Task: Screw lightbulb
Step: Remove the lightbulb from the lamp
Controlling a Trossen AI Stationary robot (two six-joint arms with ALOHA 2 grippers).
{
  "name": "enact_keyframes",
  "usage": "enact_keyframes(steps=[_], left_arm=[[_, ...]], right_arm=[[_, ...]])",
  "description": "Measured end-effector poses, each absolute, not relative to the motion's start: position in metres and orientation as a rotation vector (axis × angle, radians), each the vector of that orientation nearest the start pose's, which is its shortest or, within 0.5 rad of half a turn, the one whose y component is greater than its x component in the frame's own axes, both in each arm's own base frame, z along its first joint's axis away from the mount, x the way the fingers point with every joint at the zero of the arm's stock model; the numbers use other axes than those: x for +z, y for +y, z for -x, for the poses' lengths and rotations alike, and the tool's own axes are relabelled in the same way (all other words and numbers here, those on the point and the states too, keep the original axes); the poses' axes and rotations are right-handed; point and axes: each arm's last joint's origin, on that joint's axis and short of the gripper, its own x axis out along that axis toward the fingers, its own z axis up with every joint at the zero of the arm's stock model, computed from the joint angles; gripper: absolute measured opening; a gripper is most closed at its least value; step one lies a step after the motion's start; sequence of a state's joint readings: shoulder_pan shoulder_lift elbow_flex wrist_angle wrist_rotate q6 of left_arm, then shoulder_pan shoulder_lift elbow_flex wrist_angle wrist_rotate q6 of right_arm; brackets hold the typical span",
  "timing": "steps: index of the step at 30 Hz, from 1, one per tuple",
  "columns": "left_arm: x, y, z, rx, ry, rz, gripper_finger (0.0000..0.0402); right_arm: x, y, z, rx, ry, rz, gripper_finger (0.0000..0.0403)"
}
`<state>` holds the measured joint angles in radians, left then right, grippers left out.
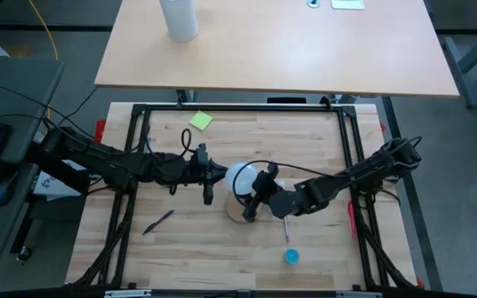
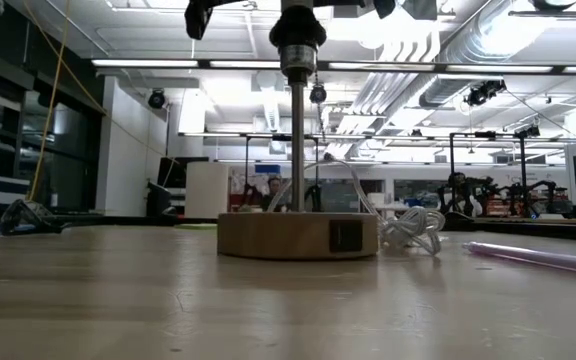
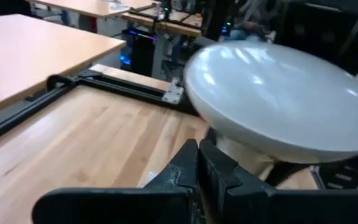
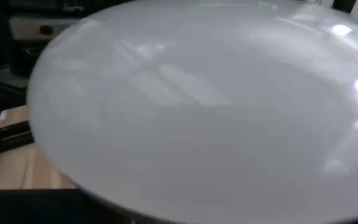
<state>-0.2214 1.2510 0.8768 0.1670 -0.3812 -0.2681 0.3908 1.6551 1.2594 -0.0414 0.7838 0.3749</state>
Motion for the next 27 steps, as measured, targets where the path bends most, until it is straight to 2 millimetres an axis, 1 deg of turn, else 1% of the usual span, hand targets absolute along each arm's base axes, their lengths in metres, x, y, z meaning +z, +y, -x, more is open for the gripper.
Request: enact_keyframes(steps=[4, 8, 12, 15, 21, 27], left_arm=[[0.3, -0.05, -0.275, 0.198, 0.183, 0.201, 0.0], [0.302, -0.048, -0.271, 0.249, 0.185, 0.191, 0.0], [0.305, -0.041, -0.264, 0.306, 0.201, 0.18, 0.0], [0.308, -0.035, -0.259, 0.333, 0.205, 0.176, 0.0], [0.31, -0.023, -0.247, 0.449, 0.238, 0.141, 0.0], [0.311, -0.017, -0.237, 0.5, 0.274, 0.122, 0.0]], right_arm=[[0.29, 0.127, -0.35, -0.395, 0.302, -0.112, 0.0189], [0.296, 0.128, -0.347, -0.31, 0.314, -0.167, 0.0211], [0.306, 0.127, -0.337, -0.301, 0.322, -0.164, 0.0238], [0.311, 0.124, -0.328, -0.302, 0.351, -0.153, 0.0251], [0.316, 0.118, -0.31, -0.3, 0.443, -0.133, 0.0256], [0.322, 0.116, -0.294, -0.203, 0.533, -0.182, 0.0256]])
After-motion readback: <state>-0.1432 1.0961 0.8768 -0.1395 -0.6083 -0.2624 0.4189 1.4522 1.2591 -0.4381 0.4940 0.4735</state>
